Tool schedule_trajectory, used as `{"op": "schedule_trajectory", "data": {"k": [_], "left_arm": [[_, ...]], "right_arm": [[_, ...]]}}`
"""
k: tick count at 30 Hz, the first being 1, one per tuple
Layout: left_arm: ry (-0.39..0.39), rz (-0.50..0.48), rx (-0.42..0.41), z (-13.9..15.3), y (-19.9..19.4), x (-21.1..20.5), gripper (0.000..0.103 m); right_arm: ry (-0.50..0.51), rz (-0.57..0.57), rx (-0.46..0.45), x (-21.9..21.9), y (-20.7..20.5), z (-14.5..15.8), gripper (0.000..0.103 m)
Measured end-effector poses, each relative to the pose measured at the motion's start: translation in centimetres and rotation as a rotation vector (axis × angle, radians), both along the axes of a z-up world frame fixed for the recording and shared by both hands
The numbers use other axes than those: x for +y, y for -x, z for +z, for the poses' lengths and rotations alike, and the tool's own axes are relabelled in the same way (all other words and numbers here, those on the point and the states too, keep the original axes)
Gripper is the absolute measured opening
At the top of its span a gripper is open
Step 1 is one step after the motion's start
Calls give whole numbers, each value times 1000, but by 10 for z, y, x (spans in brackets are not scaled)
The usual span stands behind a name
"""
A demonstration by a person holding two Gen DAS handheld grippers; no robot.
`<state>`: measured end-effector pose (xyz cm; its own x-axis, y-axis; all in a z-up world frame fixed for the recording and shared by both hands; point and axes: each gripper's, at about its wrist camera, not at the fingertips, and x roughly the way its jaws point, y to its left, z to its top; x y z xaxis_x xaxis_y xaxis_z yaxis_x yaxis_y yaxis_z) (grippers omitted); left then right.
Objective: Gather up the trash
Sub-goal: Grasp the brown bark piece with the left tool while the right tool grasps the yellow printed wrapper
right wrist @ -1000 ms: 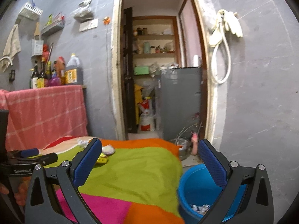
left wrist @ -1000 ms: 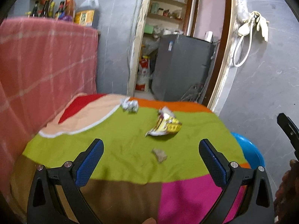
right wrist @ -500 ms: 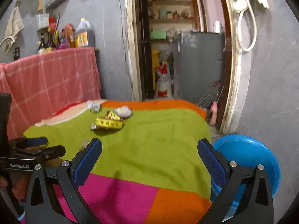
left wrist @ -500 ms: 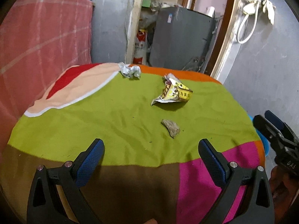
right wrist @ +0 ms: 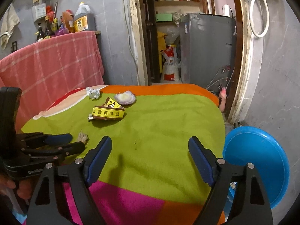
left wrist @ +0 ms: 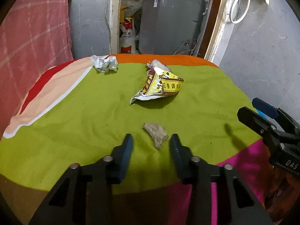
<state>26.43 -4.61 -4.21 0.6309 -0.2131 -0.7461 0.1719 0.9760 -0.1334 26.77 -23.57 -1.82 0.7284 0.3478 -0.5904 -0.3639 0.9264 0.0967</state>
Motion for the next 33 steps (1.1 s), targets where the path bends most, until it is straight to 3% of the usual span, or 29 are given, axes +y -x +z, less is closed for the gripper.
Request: {"op": "schedule_trajectory", "data": {"k": [3,8,20,33], "left_arm": [[-10,-14,2,-1,-5,-2,19],[-16,-15,-1,0,-9,-2,12],[37,192,-3,6,-26,50,11],[122,300,4,8,-26,90,11]], "right_arm": [[0,6,12,2,-6,0,83],[0,16,39,7,-15,-2,83],[-50,95,160,32,-51,-4,83],[-78,188,278,88,-92,-11,83]]}}
